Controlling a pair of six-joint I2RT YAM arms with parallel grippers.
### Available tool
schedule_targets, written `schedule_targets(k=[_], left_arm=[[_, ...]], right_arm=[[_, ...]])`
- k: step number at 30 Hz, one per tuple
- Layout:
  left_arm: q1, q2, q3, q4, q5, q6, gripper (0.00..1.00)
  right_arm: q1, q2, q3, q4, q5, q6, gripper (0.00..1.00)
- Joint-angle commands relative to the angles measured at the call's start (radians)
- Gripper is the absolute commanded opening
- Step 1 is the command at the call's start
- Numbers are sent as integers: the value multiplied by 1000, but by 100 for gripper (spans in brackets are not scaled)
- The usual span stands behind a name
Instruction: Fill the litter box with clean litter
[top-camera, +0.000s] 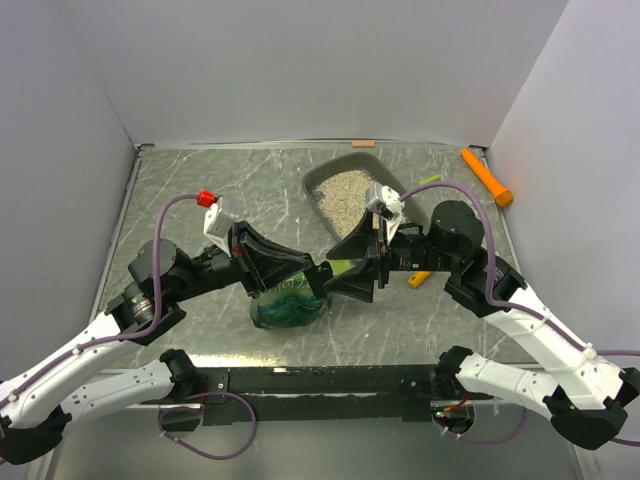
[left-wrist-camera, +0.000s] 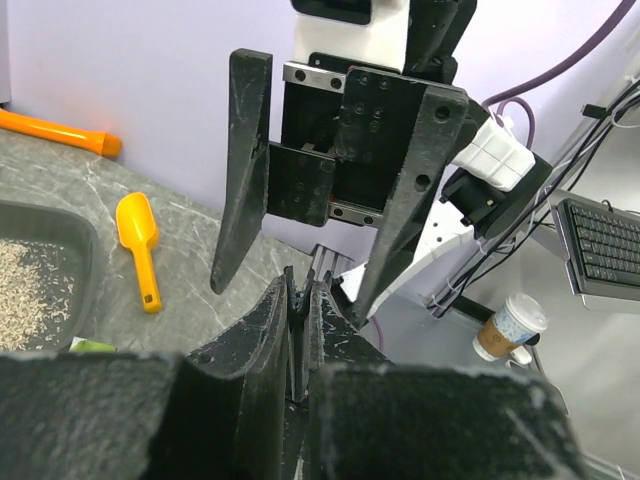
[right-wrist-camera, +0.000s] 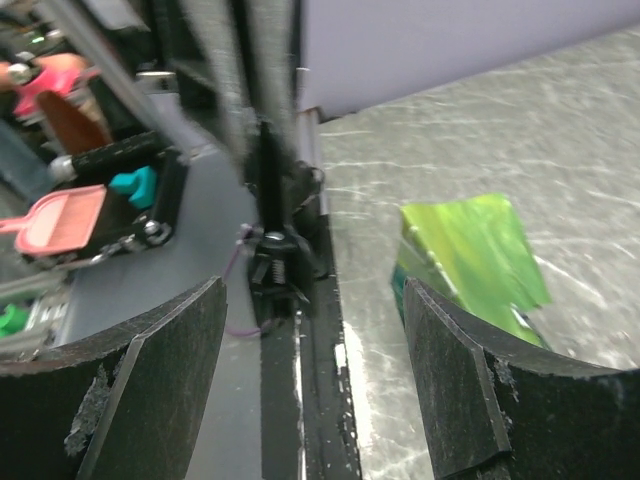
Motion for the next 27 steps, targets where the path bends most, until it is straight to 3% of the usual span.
schedule_targets(k=[1,9,10,11,12,13,14,15,16,19,22,27], left_arm=[[1,3,12,50,30,17,3],[3,14,17,58,41,25,3],[1,15,17,59,47,26,3],[3,14,15,61,49,25,3],[3,15,15,61,50,25,3],[1,15,14,61,53,25,4],[1,15,12,62,53,25,6],[3,12,9,62,52,26,9],[1,8,9,61,49,30,25],[3,-20,29,-16,32,86,49],[1,-61,75,-160,-33,174,62],[3,-91,81,-344,-143,304,69]], right_arm=[[5,-5,-14,114,-91,-4,77],[7,7,-26,131,-113,-9,74],[7,7,-31,134,-113,-9,70],[5,9,-33,137,-113,-10,64],[7,9,-39,146,-117,-12,35],[7,10,-40,149,-119,-10,13],[7,10,-42,149,-98,-7,0],[5,7,-49,143,-97,-7,0],[7,3,-51,137,-88,-24,0],[8,-45,-80,138,-19,-44,0],[7,-80,-68,77,54,-88,0],[5,-54,-5,-18,148,-148,0]])
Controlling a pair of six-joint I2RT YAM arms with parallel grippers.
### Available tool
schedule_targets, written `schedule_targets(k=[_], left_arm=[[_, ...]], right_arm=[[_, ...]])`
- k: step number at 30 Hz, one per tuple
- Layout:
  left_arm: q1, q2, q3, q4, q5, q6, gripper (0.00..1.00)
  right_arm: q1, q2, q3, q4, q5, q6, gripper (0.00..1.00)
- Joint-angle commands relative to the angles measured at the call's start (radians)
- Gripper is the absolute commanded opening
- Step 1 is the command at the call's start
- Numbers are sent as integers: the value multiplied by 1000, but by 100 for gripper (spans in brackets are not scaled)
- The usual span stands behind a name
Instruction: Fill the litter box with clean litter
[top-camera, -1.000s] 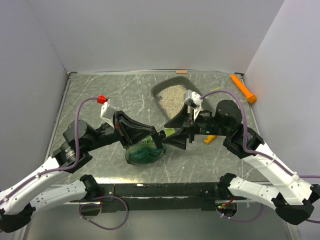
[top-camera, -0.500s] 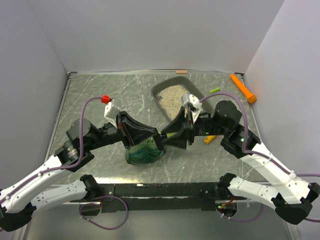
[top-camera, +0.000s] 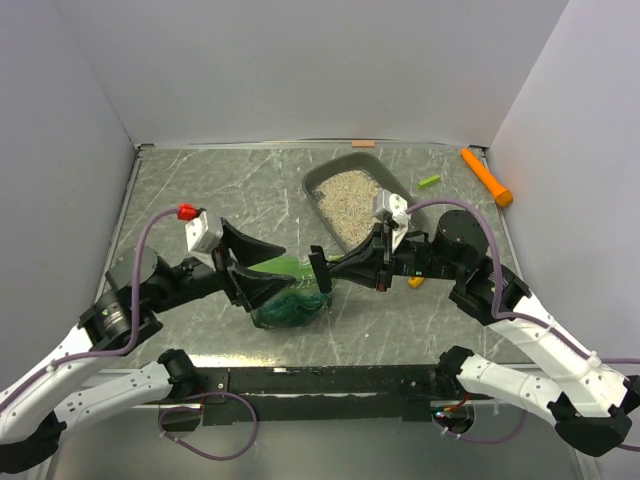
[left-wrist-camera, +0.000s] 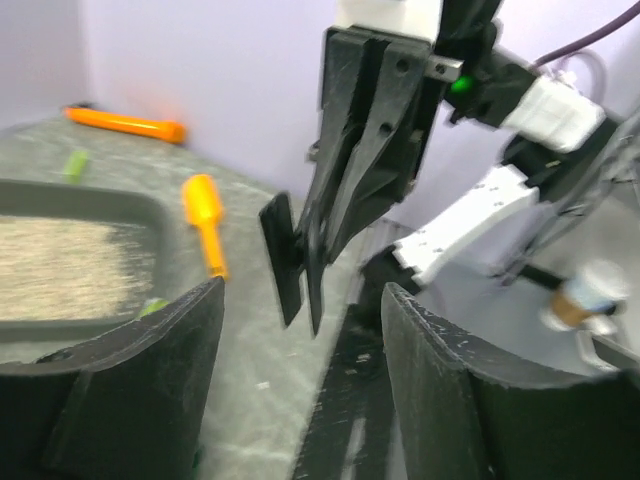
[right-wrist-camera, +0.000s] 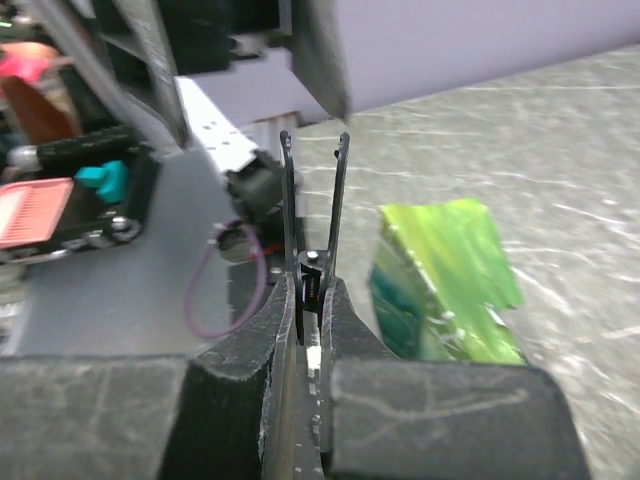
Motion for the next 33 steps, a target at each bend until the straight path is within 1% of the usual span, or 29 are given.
schedule_targets(k=[1,2,3,4,7,9,10,11,12,15,22,23,24,29,32,33], left_arm=[[0,-28,22,-188,-139,157,68],[-2,-33,10,-199,-165,169,67],[0,-36,-6,-207,-198,194,67],[-2,-39,-39,-207,-210,203,66],[-2,-22,-82,-221,-239,237,65],[-2,7,-96,-230,-258,261,64],[-2,19,-107,-239,-271,267,62],[-2,45,-109,-252,-271,281,60],[-2,55,-112,-259,-273,286,59],[-2,85,-124,-255,-284,307,55],[-2,130,-158,-226,-310,363,52],[-2,139,-161,-229,-308,363,52],[-2,147,-164,-235,-308,394,51],[-2,171,-182,-249,-296,402,48],[-2,176,-194,-249,-285,407,43],[-2,176,-202,-249,-281,409,39]], right_arm=[[-2,10,77,-68,136,-106,0],[-4,22,84,-94,163,-111,0],[-4,33,106,-108,186,-162,0],[-7,42,120,-128,227,-181,0],[-8,82,170,-189,285,-261,0],[-10,96,186,-218,307,-328,0],[-13,99,192,-229,316,-353,0],[-16,94,184,-231,325,-377,0],[-18,90,177,-222,326,-437,0],[-21,62,137,-188,341,-506,0],[-25,48,86,-173,303,-534,0],[-25,57,80,-173,299,-536,0],[-25,62,80,-179,295,-536,0],[-28,105,97,-205,269,-554,0],[-36,119,97,-199,261,-557,0],[-39,122,98,-200,258,-556,0]])
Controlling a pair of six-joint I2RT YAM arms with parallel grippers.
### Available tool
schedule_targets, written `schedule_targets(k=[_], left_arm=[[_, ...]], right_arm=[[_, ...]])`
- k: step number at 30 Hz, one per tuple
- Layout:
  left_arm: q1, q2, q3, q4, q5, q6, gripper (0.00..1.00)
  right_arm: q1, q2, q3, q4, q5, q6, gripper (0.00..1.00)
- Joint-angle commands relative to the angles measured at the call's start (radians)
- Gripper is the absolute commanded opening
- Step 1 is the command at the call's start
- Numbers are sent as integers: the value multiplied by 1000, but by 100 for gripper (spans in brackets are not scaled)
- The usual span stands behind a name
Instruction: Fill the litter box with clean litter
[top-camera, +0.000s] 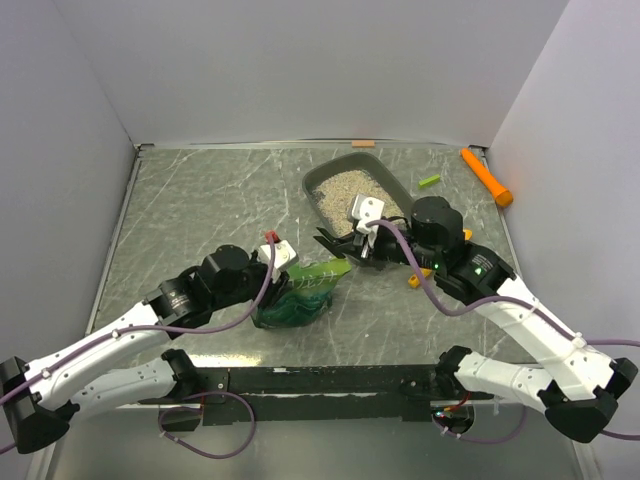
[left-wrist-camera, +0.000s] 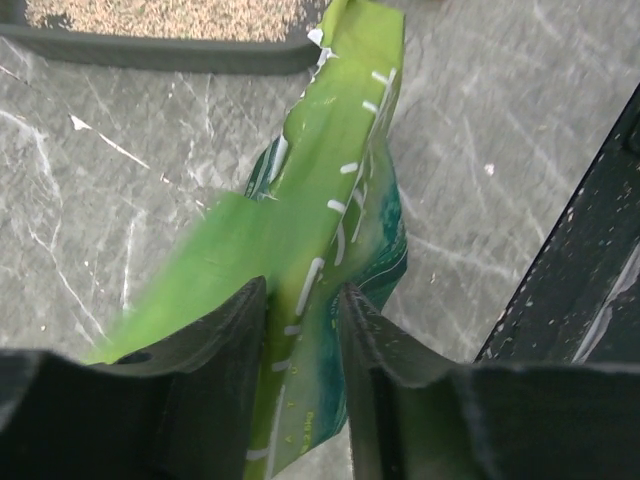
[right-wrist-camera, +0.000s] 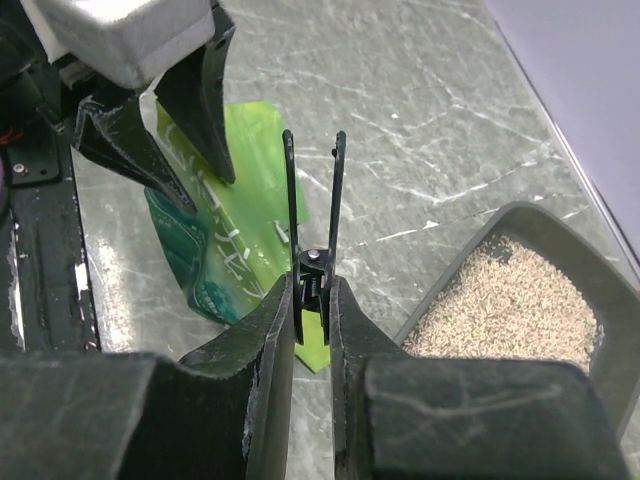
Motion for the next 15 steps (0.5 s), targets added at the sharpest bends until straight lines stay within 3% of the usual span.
schedule_targets(k=[1,5,11,15], left_arm=[[-2,5,-14,11,15,30,37],[-2,10,-43,8,14,39,34],[-2,46,-51,0,-11,47,8],[-2,62,-49,2,-18,46,1]], right_arm=[[-15,16,15,23,-34,-27,0],[-27,24,9,21,-48,-30,0],[-39,61,22,-37,-118,-61,0],[-48,105,46,-100,-181,-96,0]])
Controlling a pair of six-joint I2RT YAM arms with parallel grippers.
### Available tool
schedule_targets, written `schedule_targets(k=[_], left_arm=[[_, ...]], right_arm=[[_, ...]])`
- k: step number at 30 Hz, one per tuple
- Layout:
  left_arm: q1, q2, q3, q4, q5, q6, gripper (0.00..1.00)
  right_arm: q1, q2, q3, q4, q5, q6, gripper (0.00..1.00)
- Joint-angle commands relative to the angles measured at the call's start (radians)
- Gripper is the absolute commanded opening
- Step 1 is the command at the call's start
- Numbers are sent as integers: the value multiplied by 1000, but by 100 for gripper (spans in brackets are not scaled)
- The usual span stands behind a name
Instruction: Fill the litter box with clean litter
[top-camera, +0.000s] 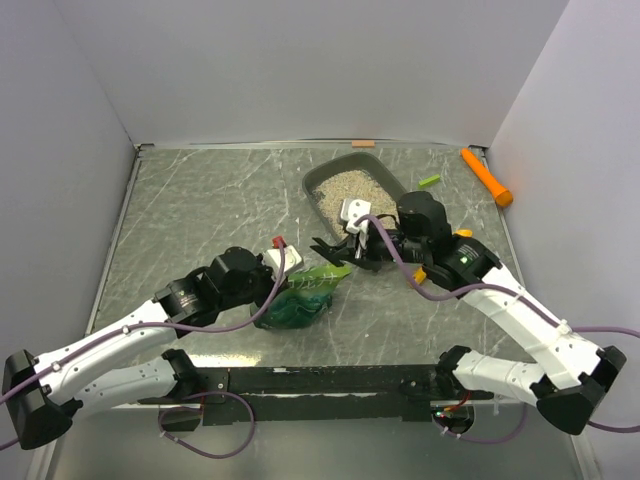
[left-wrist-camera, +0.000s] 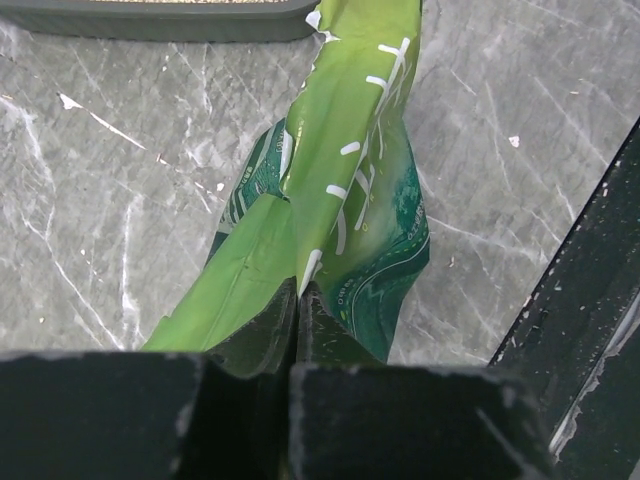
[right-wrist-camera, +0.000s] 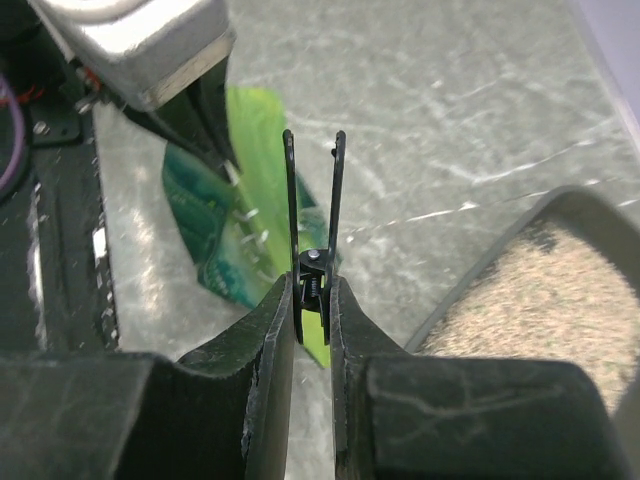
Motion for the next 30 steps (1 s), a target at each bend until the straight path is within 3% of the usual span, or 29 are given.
schedule_targets(k=[1,13,30], left_arm=[[-2,23,-5,-14,-17,4,1],[-2,-34,-25,5,-16,-5,1],[-2,-54,-30,16,4,-16,1]], right_arm=[[-17,44,48,-60,-111,-92,0],[-22,167,101,-82,-339,-205,0],[-23,240,81,35,-338,-268,0]])
